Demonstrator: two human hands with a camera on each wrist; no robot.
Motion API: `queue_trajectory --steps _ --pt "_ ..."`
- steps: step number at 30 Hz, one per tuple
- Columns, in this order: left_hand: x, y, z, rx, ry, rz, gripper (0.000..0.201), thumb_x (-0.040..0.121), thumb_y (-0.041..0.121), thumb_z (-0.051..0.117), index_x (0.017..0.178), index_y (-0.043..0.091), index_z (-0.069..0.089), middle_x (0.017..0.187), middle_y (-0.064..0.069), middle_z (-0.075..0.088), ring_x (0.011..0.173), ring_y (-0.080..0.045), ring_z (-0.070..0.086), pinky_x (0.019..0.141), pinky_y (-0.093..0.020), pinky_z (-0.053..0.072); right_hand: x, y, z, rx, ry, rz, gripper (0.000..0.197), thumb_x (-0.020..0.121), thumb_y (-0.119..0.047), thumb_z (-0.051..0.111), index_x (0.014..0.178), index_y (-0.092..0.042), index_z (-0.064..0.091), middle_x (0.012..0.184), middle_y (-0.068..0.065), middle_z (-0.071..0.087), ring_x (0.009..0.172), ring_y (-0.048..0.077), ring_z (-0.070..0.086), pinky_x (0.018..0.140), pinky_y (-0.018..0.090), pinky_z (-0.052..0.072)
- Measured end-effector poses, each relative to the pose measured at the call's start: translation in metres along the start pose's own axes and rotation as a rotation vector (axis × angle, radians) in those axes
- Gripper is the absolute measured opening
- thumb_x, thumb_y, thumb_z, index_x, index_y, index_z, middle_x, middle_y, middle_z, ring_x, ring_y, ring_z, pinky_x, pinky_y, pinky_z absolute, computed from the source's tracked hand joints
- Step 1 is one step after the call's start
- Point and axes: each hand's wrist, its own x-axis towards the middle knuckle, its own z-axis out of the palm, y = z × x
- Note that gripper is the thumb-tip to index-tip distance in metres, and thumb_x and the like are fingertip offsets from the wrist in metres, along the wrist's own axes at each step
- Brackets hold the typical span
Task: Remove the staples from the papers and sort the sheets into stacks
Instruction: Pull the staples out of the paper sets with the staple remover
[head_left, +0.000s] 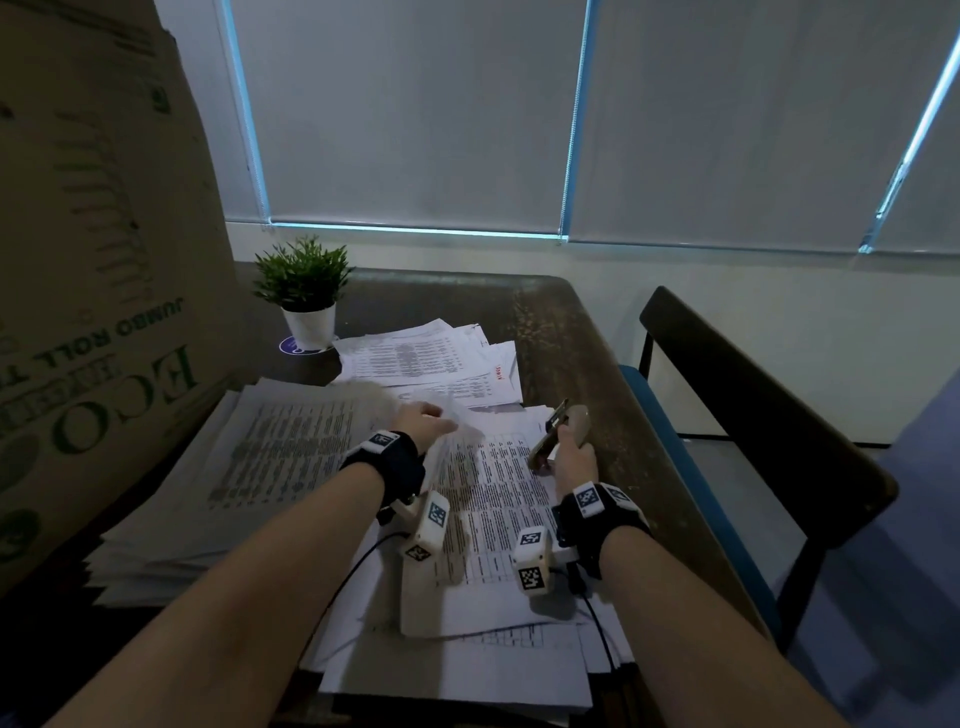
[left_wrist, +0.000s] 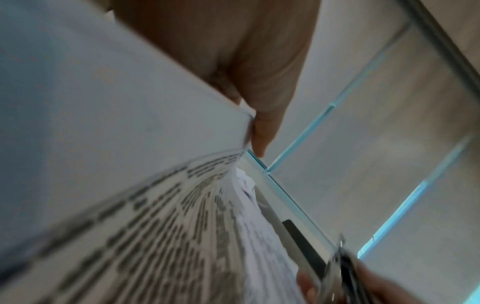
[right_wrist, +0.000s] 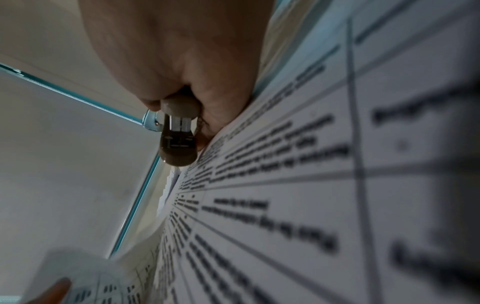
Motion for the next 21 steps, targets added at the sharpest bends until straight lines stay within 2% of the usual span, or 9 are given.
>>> queue_trajectory --steps 2,4,9,12,15,16,18,20,21 --pt "0.006 0.0 -0.004 0.04 -0.045 -0.039 0.057 0.085 0.019 0.068 0.134 0.002 0.046 0.133 -0.019 0.051 0.115 -0.03 0.052 0.096 -0.037 0.043 0.0 0.0 -0.001 0.005 0.004 -0.003 0.069 0.096 -0.052 0.045 0.146 -0.005 0.035 0.14 0.017 0.05 0.122 0.037 0.052 0.108 0.045 0.037" --pt "0.017 -0.006 -0.007 0.134 -0.042 -0.074 0.064 0.082 0.022 0.071 0.136 0.002 0.043 0.137 -0.019 0.048 0.123 -0.034 0.048 0.104 -0.042 0.04 0.001 0.001 -0.003 0.0 -0.004 -0.001 0.069 0.097 -0.052 0.045 0.147 -0.006 0.034 0.14 0.017 0.049 0.123 0.037 0.051 0.108 0.045 0.036" --pt "0.021 -0.007 -0.007 0.095 -0.019 0.055 0.041 0.078 0.021 0.069 0.115 0.006 0.059 0.115 -0.013 0.063 0.104 -0.032 0.06 0.094 -0.046 0.049 -0.001 0.002 -0.003 0.014 -0.018 -0.009 0.069 0.097 -0.052 0.044 0.146 -0.005 0.035 0.137 0.017 0.051 0.121 0.037 0.053 0.107 0.044 0.038" --pt "0.01 0.003 -0.008 -0.031 0.055 0.107 0.057 0.079 0.016 0.072 0.128 0.009 0.043 0.121 -0.009 0.054 0.107 -0.03 0.056 0.093 -0.041 0.048 0.003 0.004 -0.004 0.057 -0.001 -0.012 0.068 0.097 -0.051 0.046 0.147 -0.006 0.035 0.139 0.017 0.05 0.122 0.037 0.051 0.108 0.046 0.037" --pt "0.006 0.01 -0.012 -0.195 0.042 -0.02 0.083 0.077 0.016 0.077 0.143 0.009 0.027 0.137 -0.013 0.044 0.12 -0.032 0.048 0.1 -0.042 0.041 0.001 0.004 0.002 0.112 -0.027 -0.05 0.074 0.093 -0.059 0.048 0.146 -0.009 0.036 0.137 0.015 0.051 0.122 0.038 0.053 0.109 0.05 0.038" --pt "0.005 0.012 -0.013 -0.244 0.011 -0.048 0.077 0.08 0.013 0.074 0.143 0.004 0.031 0.135 -0.007 0.044 0.119 -0.03 0.048 0.1 -0.038 0.04 0.006 0.006 0.006 0.135 -0.038 -0.06 0.083 0.085 -0.071 0.049 0.141 -0.01 0.041 0.133 0.016 0.056 0.116 0.037 0.058 0.105 0.051 0.043" --pt "0.003 0.016 -0.017 -0.325 -0.103 -0.12 0.038 0.087 0.006 0.064 0.122 -0.001 0.052 0.113 -0.005 0.049 0.099 -0.029 0.056 0.085 -0.032 0.045 0.017 0.008 0.009 0.142 -0.058 -0.079 0.092 0.066 -0.086 0.054 0.119 -0.011 0.057 0.11 0.018 0.068 0.092 0.035 0.068 0.088 0.052 0.054" --pt "0.001 0.015 -0.02 -0.294 -0.245 -0.162 0.007 0.09 0.008 0.057 0.094 0.003 0.058 0.097 -0.011 0.056 0.075 -0.03 0.057 0.066 -0.03 0.044 0.006 -0.007 0.008 0.133 -0.141 -0.116 0.065 0.076 -0.066 0.065 0.105 -0.008 0.058 0.094 0.02 0.069 0.076 0.033 0.066 0.073 0.048 0.056" --pt "0.002 0.013 -0.022 -0.257 -0.295 -0.17 0.006 0.089 0.01 0.056 0.09 0.004 0.057 0.094 -0.013 0.054 0.074 -0.031 0.056 0.065 -0.03 0.043 -0.005 -0.019 0.006 0.116 -0.182 -0.146 0.046 0.086 -0.047 0.066 0.106 -0.008 0.053 0.093 0.021 0.067 0.073 0.033 0.064 0.068 0.046 0.053"
